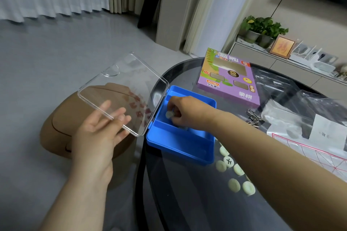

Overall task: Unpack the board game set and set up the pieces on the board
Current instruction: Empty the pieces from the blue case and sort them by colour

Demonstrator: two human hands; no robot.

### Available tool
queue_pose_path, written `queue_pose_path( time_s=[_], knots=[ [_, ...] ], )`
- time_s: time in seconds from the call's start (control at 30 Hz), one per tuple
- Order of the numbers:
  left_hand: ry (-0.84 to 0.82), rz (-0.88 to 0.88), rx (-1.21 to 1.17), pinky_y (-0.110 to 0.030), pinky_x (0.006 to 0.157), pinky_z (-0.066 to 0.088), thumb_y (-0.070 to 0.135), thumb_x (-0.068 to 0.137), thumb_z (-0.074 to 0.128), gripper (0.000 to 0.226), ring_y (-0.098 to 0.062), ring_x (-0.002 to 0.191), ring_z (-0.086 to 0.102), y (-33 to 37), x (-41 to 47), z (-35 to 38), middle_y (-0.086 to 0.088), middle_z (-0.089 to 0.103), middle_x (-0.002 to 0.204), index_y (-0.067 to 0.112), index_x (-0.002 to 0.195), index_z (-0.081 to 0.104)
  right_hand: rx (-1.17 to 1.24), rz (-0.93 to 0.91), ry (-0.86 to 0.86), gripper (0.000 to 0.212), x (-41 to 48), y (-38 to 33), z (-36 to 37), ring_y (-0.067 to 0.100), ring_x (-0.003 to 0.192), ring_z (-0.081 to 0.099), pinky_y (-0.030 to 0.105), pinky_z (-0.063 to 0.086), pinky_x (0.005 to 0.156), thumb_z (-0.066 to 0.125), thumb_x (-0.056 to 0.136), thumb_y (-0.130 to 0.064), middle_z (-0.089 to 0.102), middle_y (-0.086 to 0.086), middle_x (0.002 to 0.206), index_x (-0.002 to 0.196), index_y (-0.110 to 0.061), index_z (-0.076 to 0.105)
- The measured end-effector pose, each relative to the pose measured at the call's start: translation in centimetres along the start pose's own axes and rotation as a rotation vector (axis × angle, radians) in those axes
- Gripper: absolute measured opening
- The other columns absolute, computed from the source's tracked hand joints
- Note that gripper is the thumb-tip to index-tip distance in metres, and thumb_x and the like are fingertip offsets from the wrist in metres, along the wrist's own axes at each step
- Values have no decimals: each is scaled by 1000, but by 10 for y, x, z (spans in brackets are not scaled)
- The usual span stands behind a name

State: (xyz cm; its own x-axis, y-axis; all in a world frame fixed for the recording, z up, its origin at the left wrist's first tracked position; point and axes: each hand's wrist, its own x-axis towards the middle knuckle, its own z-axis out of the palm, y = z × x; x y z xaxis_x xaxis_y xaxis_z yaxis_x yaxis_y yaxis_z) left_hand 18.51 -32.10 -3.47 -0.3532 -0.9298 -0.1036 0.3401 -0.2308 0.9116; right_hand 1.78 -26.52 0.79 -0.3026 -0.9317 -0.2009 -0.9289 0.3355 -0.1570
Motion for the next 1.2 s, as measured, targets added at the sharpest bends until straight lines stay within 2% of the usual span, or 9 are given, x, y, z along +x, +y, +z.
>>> queue_pose_path(
  time_s=[0.1,0.23,0.37,0.57,0.77,0.83,1.0,1.1,1.2],
  knots=[
    [0,3,4,-10,57,52,-2,87,50,45,3,62,65,-1,0,-1,4,63,90,18,128,45,59,-4,53,25,-2,6,1,21,86,50,27,39,75,52,89,-21,61,7,100,110,-7,53],
    [11,10,4,-9,56,51,-2,88,50,43,3,62,65,1,2,-3,4,62,90,19,125,45,213,13,178,17,-18,20,-13,12,67,47,18,35,58,58,86,-21,49,-13,69,97,-9,59],
    [39,21,-6,-10,59,51,-2,88,50,45,4,61,65,3,5,-8,5,61,90,16,129,43,110,35,62,8,-56,43,-33,1,62,46,9,37,56,62,83,-23,49,-17,70,86,-19,56],
    [52,28,-9,-9,59,51,-1,89,49,48,5,60,64,4,2,-7,6,60,90,15,133,41,-28,98,-26,21,-97,48,-21,-2,59,40,5,35,55,62,83,-24,41,-21,68,103,-16,60],
    [47,46,-11,-9,59,51,-3,89,48,48,5,59,64,4,-2,-6,6,60,89,13,133,40,59,82,103,22,-87,38,-26,6,69,46,15,36,62,61,84,-20,50,-12,77,106,-13,60],
    [43,44,-11,-9,58,51,-3,89,48,48,5,59,64,4,-1,-5,6,60,90,13,133,41,95,36,138,24,-71,27,-27,8,77,47,14,36,67,55,88,-14,56,-4,91,111,-13,59],
    [31,42,-13,-8,54,50,-3,88,49,47,5,57,64,3,3,-4,5,60,89,15,131,42,-39,-58,-35,35,-25,1,-16,16,98,47,18,30,76,50,91,-20,47,3,127,126,-19,49],
    [33,43,-10,-7,53,49,-4,88,49,48,5,57,64,3,5,-6,4,60,88,16,131,42,-29,-87,-115,35,-14,0,-12,14,91,44,13,26,71,52,90,-18,45,5,126,125,-21,52],
    [40,43,-6,-8,53,49,-3,88,49,46,5,57,64,2,6,-6,5,61,87,17,129,43,-7,-97,-105,28,-10,-1,-12,11,85,42,19,34,74,53,88,-14,52,6,114,115,-15,58]
  ],
)
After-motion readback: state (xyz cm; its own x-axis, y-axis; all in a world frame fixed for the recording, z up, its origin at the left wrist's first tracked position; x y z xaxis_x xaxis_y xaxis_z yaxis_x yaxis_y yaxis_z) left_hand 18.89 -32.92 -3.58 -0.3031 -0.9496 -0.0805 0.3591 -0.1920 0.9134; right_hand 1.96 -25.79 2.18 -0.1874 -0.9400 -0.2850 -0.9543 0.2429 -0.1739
